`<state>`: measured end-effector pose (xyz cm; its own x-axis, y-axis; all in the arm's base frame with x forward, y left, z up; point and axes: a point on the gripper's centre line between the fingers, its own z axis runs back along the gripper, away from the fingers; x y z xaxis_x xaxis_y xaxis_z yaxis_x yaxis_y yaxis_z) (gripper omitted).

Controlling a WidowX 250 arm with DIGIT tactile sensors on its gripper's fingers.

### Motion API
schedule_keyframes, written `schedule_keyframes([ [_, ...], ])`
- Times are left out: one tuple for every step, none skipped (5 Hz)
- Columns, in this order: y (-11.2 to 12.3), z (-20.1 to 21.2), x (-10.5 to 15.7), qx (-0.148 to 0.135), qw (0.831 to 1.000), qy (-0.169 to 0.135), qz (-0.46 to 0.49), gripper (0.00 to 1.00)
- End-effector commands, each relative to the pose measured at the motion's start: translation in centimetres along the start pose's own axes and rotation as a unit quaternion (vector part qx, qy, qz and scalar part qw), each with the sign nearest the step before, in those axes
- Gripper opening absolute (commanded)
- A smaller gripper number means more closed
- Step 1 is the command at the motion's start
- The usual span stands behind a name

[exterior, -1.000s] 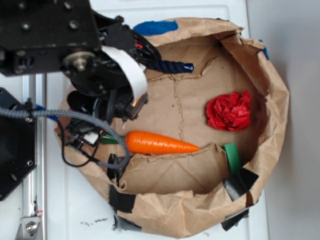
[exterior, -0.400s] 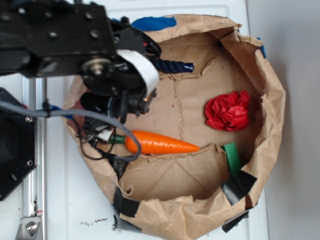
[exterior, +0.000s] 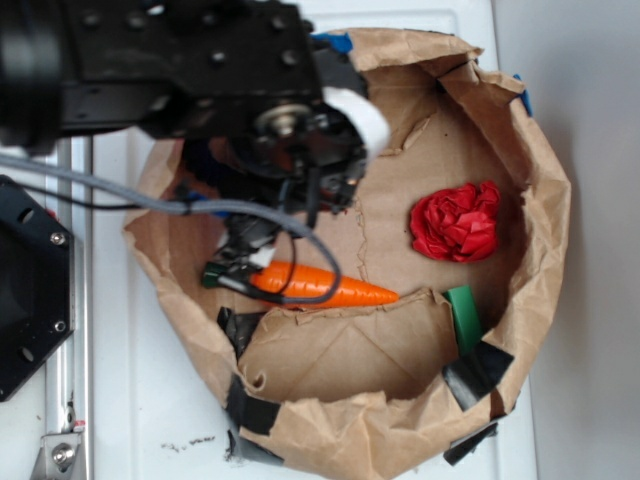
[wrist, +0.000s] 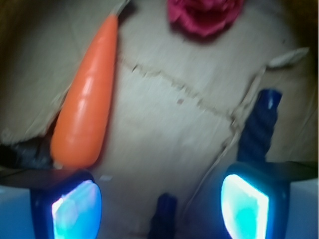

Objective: Grab the blue rope.

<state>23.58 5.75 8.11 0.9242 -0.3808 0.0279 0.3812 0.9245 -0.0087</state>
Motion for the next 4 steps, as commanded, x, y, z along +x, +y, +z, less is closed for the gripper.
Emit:
schedule_keyframes([
  [2.3, 0.8, 1.7, 0.018, 0.999, -0.018, 0.029, 1.00],
  [4.0, 0.7, 1.5, 0.014, 0.999, -0.023, 0.039, 1.00],
  [4.9, 0.4, 1.3, 0.018, 0.999, -0.030, 0.039, 1.00],
  [5.4, 0.3, 1.3, 0.018, 0.999, -0.031, 0.041, 1.00],
])
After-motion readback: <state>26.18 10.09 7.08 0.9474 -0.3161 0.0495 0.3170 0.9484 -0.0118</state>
